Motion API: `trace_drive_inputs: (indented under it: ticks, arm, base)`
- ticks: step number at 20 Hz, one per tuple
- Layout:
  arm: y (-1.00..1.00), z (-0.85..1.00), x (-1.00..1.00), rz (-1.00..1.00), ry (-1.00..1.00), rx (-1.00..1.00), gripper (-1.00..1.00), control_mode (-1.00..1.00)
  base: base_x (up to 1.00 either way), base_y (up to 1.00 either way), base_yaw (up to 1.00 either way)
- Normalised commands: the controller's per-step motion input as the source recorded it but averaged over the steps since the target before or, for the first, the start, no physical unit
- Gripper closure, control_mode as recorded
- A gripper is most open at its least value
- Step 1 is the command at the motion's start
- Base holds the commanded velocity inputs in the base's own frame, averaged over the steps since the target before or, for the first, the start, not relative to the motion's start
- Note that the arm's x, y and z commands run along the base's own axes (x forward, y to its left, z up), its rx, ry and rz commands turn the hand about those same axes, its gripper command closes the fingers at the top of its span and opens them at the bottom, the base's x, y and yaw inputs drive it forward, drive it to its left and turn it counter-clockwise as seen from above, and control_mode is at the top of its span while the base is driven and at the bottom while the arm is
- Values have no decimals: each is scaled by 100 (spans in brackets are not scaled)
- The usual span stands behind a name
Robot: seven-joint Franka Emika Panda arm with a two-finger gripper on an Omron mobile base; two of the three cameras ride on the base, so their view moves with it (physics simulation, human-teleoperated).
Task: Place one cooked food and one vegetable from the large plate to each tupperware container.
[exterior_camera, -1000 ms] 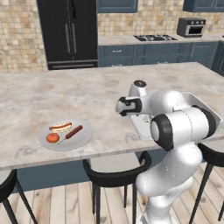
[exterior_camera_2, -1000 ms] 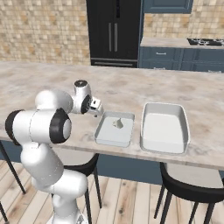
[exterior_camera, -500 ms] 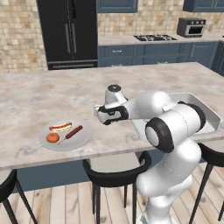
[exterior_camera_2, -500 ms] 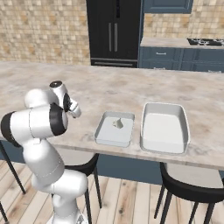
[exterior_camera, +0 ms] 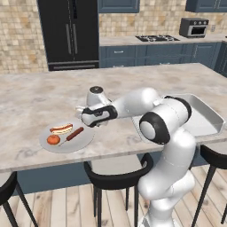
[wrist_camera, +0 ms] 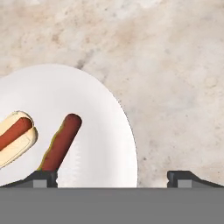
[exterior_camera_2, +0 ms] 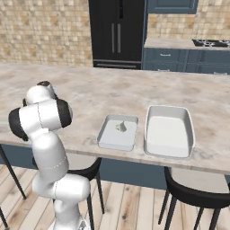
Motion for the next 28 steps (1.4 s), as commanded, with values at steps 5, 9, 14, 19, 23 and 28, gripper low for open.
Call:
trace_drive_inputs:
  ticks: [5,9,14,19,23,28]
  arm:
    - [80,-41,26,-5,3,2,-100,-100]
    - [54,-27,24,-5,6,5,-100,-100]
    - [19,-25,15,-1,3,0,-100,-100]
    - [0,-24,-4,0,2,0,-100,-100]
    - [0,-28,-2,0,2,1,-100,-100]
    - [0,-42,5,0,0,3,-100,-100]
  base:
    - [0,0,0]
    - [0,0,0]
    - [0,0,0]
    - [0,0,0]
    - [0,0,0]
    - [0,0,0]
